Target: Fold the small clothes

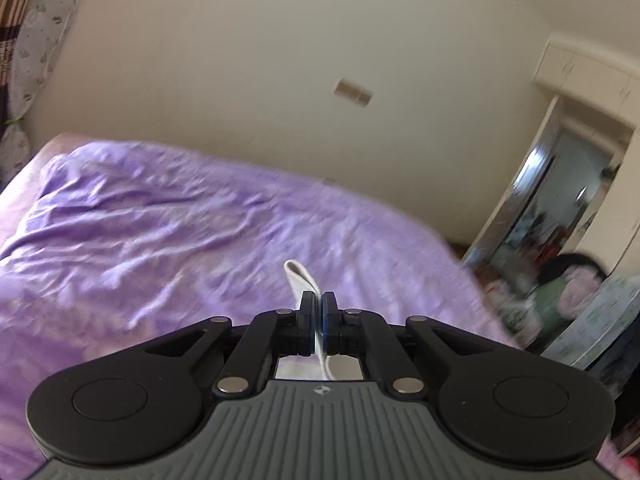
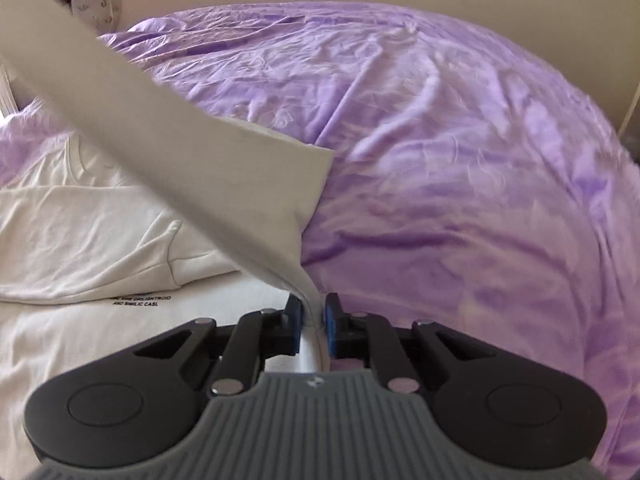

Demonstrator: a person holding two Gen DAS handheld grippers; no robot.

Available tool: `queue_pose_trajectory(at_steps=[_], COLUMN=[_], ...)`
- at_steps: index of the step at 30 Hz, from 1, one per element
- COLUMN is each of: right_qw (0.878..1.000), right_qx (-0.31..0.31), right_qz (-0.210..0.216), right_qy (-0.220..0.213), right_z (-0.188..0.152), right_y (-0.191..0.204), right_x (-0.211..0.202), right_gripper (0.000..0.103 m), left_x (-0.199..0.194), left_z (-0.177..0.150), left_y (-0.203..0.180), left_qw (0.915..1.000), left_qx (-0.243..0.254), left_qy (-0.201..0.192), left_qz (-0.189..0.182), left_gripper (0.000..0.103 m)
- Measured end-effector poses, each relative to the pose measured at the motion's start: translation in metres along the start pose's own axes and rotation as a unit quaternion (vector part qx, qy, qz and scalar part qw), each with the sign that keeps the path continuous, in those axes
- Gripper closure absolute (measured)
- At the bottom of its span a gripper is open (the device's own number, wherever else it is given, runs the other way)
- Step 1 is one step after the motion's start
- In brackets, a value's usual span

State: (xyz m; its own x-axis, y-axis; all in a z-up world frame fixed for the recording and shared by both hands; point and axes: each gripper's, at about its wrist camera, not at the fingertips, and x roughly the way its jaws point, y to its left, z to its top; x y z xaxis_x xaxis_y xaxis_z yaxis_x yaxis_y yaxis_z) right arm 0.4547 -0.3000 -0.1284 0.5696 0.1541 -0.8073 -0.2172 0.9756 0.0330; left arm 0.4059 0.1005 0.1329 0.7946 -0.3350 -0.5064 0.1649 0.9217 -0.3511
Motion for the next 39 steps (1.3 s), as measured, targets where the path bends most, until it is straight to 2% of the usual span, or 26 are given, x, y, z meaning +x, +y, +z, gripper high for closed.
queue_pose_trajectory(at_steps=[3,7,10,12,17,20,28,30,36,39], right_qw=[1.0,0.999,0.999,0.999,0.997,0.996,0.993,0.994,0.994,0.996], right_qx=[-0.008,0.013,0.018,0.009,-0.012,-0.019,-0.029,-0.024,-0.022,-0.027], right_qz=[-0.009,0.001,0.006,0.004,-0.004,-0.009,-0.023,-0.021,-0.024,-0.02], right_qy=[0.016,0.034,0.045,0.053,0.078,0.087,0.109,0.108,0.101,0.087], right_z=[-0.006,-0.012,-0.014,-0.013,-0.013,-0.013,-0.015,-0.017,-0.02,-0.019], right_y=[0.0,-0.009,-0.009,-0.006,-0.003,0.0,-0.001,-0.005,-0.009,-0.009], right_x=[0.006,0.014,0.016,0.016,0.019,0.017,-0.001,-0.011,-0.049,-0.076], right_gripper=[0.099,0.1,0.1,0.1,0.1,0.099,0.101,0.099,0.096,0.096], left_x=[0.015,0.049,0.066,0.074,0.081,0.081,0.078,0.074,0.047,0.022], left_z=[-0.03,-0.102,-0.156,-0.183,-0.198,-0.2,-0.201,-0.198,-0.187,-0.18], left_y=[0.034,0.106,0.149,0.163,0.167,0.167,0.171,0.167,0.146,0.132], left_qw=[0.9961,0.9762,0.9623,0.9568,0.9567,0.9542,0.9559,0.9547,0.953,0.9565], left_qx=[0.003,-0.04,-0.087,-0.092,-0.075,-0.062,-0.069,-0.057,0.003,0.028], left_qy=[0.063,0.171,0.215,0.234,0.239,0.248,0.244,0.248,0.242,0.234], left_qz=[0.063,0.128,0.142,0.146,0.148,0.156,0.148,0.155,0.182,0.172], left_gripper=[0.101,0.101,0.101,0.101,0.1,0.094,0.091,0.091,0.082,0.082])
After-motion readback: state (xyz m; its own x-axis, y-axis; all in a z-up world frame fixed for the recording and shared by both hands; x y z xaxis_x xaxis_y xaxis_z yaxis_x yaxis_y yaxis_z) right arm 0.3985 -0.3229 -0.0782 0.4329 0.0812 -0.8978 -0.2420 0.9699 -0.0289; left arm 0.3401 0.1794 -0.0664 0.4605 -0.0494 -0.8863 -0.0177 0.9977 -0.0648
